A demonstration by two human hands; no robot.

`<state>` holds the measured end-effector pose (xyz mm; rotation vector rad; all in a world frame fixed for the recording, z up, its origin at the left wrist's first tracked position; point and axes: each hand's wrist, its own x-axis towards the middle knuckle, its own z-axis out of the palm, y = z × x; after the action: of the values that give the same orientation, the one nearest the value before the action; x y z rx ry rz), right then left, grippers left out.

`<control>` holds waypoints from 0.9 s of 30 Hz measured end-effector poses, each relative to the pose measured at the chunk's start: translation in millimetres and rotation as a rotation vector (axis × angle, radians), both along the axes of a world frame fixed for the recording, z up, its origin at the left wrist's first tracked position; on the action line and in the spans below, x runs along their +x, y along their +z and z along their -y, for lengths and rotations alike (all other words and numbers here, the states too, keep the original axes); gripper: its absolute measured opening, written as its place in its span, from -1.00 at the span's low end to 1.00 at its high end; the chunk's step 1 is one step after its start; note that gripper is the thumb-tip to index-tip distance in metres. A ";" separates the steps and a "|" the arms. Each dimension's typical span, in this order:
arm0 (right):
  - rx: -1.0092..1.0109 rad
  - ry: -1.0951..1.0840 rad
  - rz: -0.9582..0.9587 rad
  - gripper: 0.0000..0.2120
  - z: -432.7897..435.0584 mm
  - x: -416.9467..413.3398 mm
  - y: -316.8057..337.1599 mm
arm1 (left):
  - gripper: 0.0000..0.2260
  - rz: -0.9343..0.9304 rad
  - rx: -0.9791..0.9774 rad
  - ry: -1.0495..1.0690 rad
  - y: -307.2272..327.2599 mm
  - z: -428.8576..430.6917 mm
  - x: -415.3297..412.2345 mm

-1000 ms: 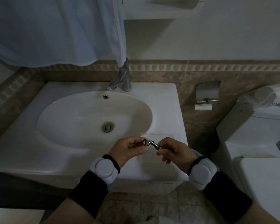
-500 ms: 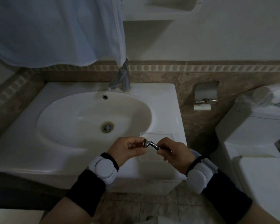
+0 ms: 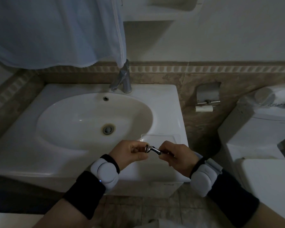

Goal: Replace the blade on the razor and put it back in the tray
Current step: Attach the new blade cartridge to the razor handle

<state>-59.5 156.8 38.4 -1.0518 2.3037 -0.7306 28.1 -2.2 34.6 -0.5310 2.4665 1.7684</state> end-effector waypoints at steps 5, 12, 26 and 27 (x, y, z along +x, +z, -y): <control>-0.071 -0.048 0.093 -0.93 -2.1 -0.6 -2.5 | -0.68 -0.003 0.097 0.050 -2.0 0.7 -0.2; -0.089 -0.074 0.186 -0.95 -1.8 -1.3 -5.0 | -0.70 -0.001 0.194 0.109 -8.2 2.1 -2.4; -0.157 -0.085 0.192 -0.90 4.0 -7.0 -9.1 | -0.68 -0.006 0.145 0.068 -12.7 5.6 -9.0; -0.152 -0.072 0.175 -0.93 4.0 -7.2 -8.9 | -0.68 -0.004 0.144 0.068 -12.8 5.5 -9.1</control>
<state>-66.8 152.8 29.5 -0.9333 2.1731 -0.9993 19.0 -7.6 21.7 -0.6057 2.3264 1.9557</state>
